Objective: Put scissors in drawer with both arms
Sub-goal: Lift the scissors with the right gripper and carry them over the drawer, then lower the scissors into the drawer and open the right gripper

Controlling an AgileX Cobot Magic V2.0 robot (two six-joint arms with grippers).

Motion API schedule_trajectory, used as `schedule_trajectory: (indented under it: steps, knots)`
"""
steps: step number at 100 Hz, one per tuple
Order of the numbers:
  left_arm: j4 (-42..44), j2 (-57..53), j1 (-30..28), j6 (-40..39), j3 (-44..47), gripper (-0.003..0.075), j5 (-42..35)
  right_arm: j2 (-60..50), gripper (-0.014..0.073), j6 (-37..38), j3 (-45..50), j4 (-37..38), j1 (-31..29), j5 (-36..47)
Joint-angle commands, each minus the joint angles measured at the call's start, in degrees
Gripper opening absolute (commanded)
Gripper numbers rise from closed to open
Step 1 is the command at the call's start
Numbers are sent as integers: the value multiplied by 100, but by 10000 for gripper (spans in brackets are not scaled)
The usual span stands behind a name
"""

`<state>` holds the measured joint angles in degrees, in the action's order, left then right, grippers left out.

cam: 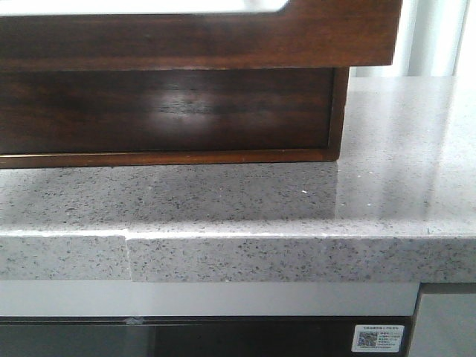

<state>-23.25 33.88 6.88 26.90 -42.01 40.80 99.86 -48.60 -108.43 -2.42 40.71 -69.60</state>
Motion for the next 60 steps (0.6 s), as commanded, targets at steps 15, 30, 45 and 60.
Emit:
schedule_trajectory:
  steps: [15,30,45,60]
  knots:
    - [-130,27,42,-49,-194,385,-407,-323,211,395,-729,70,-11,-254]
    - [-130,27,42,-49,-194,385,-407,-605,210,1030,-1155,91,-11,-543]
    - [-130,27,42,-49,-194,385,-407,-1180,210,1714,-1067,91,-71,-543]
    - [-130,27,42,-49,-194,385,-407,-1824,210,2541,-464,91,-591,-476]
